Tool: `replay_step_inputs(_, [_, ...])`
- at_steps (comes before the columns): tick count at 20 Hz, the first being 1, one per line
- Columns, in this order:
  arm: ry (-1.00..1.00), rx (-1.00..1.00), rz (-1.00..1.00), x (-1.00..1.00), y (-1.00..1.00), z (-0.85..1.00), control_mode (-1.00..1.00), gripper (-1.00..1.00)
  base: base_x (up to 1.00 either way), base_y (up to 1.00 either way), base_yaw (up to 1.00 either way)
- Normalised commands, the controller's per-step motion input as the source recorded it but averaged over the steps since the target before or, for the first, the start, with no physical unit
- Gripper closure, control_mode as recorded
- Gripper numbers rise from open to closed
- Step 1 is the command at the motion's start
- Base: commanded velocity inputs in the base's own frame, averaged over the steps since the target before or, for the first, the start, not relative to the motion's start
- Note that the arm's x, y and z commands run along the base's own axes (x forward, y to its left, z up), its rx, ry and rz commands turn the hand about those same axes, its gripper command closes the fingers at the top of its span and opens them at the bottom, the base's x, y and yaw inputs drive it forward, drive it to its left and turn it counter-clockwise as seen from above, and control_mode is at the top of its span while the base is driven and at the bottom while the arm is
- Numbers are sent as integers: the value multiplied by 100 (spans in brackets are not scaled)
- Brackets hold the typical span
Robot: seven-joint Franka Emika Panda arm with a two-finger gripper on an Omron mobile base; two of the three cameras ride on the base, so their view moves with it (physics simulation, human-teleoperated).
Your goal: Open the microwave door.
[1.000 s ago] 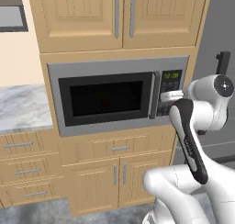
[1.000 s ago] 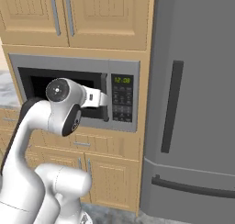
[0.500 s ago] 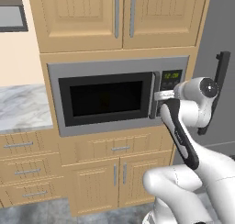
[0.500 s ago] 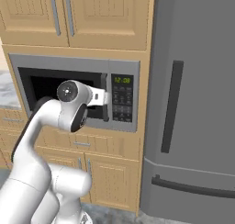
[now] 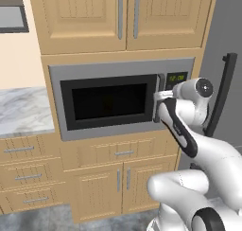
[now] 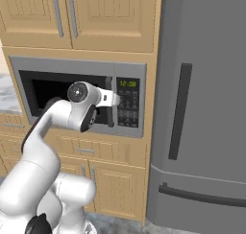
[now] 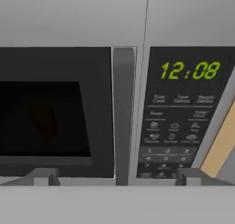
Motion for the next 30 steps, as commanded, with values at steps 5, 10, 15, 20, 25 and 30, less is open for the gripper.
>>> replay_step_inputs(5, [0, 0, 0, 31, 0, -37, -100, -100, 0, 0, 0])
replay_step_inputs(10, [-1, 0, 0, 34, 0, -26, -100, -100, 0, 0, 0])
replay_step_inputs(15, [-6, 0, 0, 37, 0, -17, -100, -100, 0, 0, 0])
replay_step_inputs(20, [-3, 0, 0, 46, 0, -12, -100, -100, 0, 0, 0])
replay_step_inputs(25, [-1, 0, 0, 38, 0, -7, -100, -100, 0, 0, 0])
replay_step_inputs(30, [0, 0, 0, 33, 0, -1, -100, -100, 0, 0, 0])
